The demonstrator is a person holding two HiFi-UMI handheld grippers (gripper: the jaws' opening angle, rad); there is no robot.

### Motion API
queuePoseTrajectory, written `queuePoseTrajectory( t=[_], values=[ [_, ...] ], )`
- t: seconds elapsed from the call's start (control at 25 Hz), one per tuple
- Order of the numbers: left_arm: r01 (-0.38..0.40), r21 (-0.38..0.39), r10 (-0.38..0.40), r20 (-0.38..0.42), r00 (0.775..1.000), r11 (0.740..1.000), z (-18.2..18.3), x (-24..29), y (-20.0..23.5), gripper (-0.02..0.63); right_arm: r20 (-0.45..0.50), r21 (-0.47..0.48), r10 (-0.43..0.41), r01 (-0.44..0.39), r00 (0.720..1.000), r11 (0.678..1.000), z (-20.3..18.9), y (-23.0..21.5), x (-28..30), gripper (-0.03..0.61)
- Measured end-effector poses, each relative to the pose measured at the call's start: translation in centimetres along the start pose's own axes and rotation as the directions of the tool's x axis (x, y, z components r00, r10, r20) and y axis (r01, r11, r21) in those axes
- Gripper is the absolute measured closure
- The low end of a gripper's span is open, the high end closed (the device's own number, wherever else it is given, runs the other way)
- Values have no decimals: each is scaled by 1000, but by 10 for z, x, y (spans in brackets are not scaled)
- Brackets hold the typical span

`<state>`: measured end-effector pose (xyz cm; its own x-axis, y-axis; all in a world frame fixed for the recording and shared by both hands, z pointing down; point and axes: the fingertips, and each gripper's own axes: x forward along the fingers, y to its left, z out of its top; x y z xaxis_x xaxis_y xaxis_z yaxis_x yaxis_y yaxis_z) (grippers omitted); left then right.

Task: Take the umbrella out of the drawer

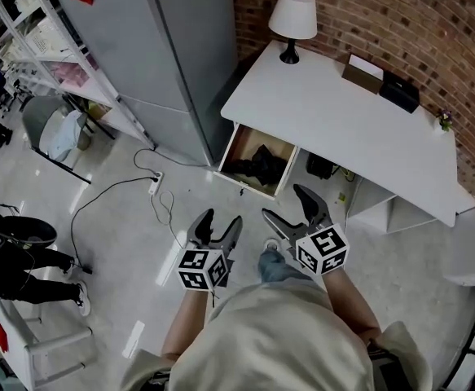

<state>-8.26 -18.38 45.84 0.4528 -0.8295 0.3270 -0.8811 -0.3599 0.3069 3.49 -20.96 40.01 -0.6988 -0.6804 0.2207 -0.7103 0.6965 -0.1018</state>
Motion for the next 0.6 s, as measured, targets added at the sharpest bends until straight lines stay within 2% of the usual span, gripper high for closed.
queuePoseTrajectory(
  t=[0.32,0.6],
  values=[
    [-70,-41,70,-4,998,997,21,59,24,308,-91,-20,61,-63,994,998,-12,-60,58,202],
    [-158,-85,156,-32,987,984,17,95,51,308,-199,-49,141,-153,970,987,-47,-92,110,202]
  ],
)
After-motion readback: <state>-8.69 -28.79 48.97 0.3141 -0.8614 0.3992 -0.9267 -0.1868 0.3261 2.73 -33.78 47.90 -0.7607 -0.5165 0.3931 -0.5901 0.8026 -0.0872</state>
